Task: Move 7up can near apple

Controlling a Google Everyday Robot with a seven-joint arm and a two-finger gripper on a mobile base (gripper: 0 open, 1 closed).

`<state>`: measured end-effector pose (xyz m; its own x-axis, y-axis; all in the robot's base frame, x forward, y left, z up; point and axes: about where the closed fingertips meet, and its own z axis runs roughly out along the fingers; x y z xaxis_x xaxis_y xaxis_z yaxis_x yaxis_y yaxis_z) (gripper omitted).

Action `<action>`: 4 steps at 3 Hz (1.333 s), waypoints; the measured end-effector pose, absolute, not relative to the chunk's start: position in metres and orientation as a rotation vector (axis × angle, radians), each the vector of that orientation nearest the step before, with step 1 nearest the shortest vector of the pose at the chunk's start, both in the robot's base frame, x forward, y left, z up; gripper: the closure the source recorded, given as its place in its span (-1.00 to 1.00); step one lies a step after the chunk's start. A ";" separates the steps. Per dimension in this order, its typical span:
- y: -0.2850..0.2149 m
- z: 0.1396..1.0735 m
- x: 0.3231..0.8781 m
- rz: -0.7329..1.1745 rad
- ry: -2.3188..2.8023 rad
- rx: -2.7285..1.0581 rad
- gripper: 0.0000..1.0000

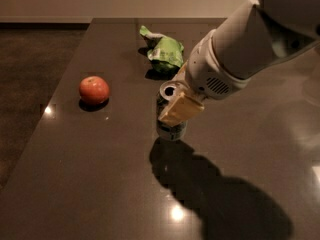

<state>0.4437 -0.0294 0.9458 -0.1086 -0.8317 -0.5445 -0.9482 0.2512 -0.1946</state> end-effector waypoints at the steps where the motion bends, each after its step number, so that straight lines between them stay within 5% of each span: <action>1: -0.006 0.942 0.466 0.278 1.967 -1.601 1.00; 4: 0.051 0.930 0.525 0.290 1.991 -1.621 1.00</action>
Offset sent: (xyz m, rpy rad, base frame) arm 0.0762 0.0678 -0.0156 0.0172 0.0232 -0.0161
